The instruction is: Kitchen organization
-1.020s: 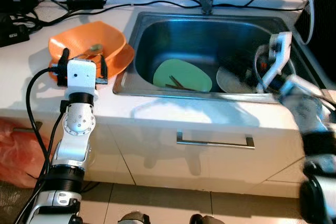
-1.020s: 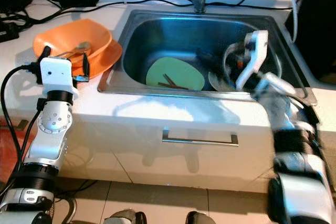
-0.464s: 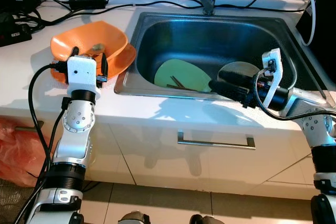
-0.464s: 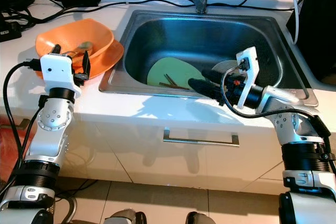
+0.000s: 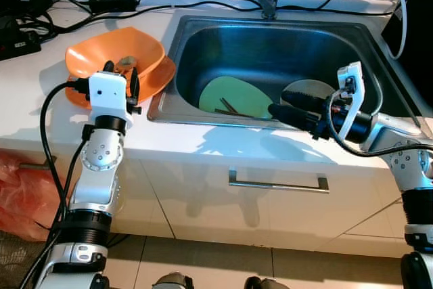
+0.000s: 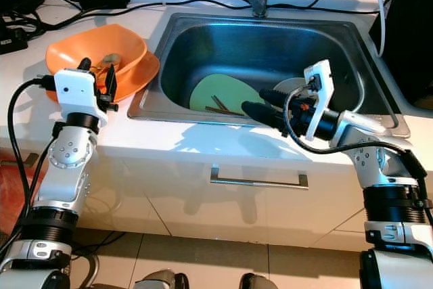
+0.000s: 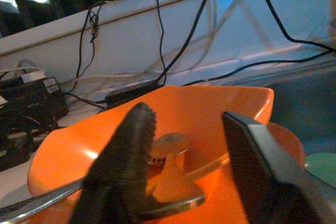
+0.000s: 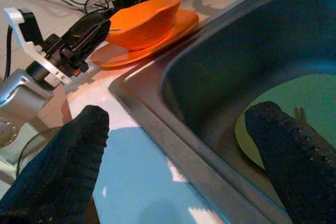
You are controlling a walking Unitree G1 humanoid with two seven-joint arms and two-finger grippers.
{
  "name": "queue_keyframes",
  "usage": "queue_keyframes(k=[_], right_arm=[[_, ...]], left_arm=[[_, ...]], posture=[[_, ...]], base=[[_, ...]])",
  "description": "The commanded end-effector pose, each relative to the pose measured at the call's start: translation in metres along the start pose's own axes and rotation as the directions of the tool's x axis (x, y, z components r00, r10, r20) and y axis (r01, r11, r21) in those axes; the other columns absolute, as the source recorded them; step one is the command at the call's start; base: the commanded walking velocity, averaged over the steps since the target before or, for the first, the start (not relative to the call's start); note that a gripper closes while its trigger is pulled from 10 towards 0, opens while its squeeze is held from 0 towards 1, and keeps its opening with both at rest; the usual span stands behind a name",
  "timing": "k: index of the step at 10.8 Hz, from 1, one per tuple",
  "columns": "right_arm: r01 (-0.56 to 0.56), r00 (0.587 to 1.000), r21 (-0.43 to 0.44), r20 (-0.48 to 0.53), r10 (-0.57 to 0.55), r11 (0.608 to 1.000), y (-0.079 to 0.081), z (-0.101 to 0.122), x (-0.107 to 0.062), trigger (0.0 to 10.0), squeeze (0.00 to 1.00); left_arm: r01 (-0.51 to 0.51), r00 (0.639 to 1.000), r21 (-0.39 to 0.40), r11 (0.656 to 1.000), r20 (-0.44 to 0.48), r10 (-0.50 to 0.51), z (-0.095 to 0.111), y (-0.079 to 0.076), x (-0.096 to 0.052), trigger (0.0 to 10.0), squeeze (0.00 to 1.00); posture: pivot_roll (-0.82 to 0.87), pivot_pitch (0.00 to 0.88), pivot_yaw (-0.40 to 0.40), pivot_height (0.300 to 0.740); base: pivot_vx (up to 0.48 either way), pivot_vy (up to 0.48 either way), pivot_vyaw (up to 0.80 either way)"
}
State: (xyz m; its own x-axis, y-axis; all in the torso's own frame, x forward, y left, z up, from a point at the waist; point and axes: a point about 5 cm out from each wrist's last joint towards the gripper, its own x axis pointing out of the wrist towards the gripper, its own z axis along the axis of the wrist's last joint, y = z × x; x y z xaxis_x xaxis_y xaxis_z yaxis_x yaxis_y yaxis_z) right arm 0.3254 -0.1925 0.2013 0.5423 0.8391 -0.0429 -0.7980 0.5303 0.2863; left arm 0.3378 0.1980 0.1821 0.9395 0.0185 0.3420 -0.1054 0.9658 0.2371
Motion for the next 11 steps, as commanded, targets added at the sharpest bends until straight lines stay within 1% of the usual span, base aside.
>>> queue_keyframes(k=[1,6,7,8,9,11], right_arm=[[-0.001,1.0,-0.007,-0.007,0.001,1.0,0.002,0.0,-0.001,10.0,0.0],[-0.01,1.0,0.0,-0.021,0.01,1.0,0.002,-0.003,-0.001,10.0,0.0],[-0.012,1.0,0.002,-0.022,0.012,1.0,0.003,-0.004,-0.001,10.0,0.0],[-0.013,1.0,0.005,-0.025,0.013,1.0,0.003,-0.006,0.0,10.0,0.0],[-0.012,1.0,0.006,-0.024,0.012,1.0,0.003,-0.006,0.0,10.0,0.0],[-0.008,1.0,0.005,-0.02,0.008,1.0,0.003,-0.006,0.001,10.0,0.0]], left_arm=[[-0.007,0.999,0.004,1.0,0.032,0.007,0.007,0.003,0.003,0.0,0.0],[-0.021,0.999,0.007,1.0,0.049,0.021,0.009,0.004,0.002,0.0,0.0],[-0.03,0.998,0.027,0.999,0.063,0.029,0.01,0.005,0.001,0.0,0.0],[-0.036,0.997,0.026,0.999,0.069,0.034,0.011,0.006,0.002,0.0,0.0],[-0.042,0.995,0.033,0.999,0.089,0.039,0.015,0.007,0.002,0.0,0.0],[-0.042,0.985,0.06,0.997,0.17,0.031,0.03,0.005,0.005,0.0,0.0]], posture=[[0.04,0.091,0.022,0.74],[0.04,0.095,0.017,0.74],[0.04,0.094,0.017,0.74],[0.04,0.094,0.017,0.74],[0.04,0.094,0.017,0.74],[0.04,0.093,0.013,0.74]], base=[[0.0,0.0,0.0],[0.0,0.0,0.0],[0.0,0.0,0.0],[0.0,0.0,0.0],[0.0,0.0,0.0],[0.0,0.0,0.0]])
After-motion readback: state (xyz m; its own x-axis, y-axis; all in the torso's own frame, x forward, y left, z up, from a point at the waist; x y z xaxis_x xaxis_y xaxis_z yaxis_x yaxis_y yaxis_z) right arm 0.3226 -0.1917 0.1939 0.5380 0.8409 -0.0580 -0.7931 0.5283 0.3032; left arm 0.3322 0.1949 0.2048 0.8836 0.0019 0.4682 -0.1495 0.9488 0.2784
